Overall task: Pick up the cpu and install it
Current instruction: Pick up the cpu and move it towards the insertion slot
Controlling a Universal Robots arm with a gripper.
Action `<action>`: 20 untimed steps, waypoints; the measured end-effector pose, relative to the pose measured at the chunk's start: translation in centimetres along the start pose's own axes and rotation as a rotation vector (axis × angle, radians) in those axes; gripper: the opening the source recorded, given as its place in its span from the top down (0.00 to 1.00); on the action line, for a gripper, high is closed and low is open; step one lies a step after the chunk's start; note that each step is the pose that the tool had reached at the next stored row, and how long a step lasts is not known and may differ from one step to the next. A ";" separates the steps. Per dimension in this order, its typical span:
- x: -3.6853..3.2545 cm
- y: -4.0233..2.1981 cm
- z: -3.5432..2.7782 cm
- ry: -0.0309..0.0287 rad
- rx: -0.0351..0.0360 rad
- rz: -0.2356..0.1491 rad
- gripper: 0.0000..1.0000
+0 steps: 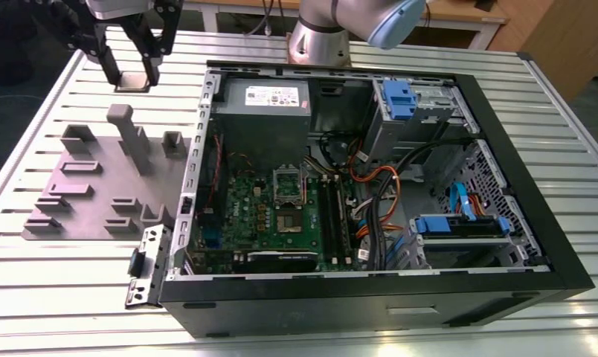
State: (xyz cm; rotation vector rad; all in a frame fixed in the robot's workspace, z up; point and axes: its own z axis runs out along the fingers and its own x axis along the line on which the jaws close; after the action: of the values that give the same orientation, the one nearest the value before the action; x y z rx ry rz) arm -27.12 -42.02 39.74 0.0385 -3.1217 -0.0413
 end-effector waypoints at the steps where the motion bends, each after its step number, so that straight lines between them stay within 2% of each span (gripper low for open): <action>1: -0.07 -0.01 0.00 0.0000 0.0000 0.000 0.53; 20: -1.21 -0.05 -0.02 0.0000 0.0000 0.000 0.53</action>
State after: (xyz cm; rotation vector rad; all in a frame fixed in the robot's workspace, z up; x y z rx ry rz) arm -25.91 -42.04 39.74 0.0385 -3.1217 -0.0412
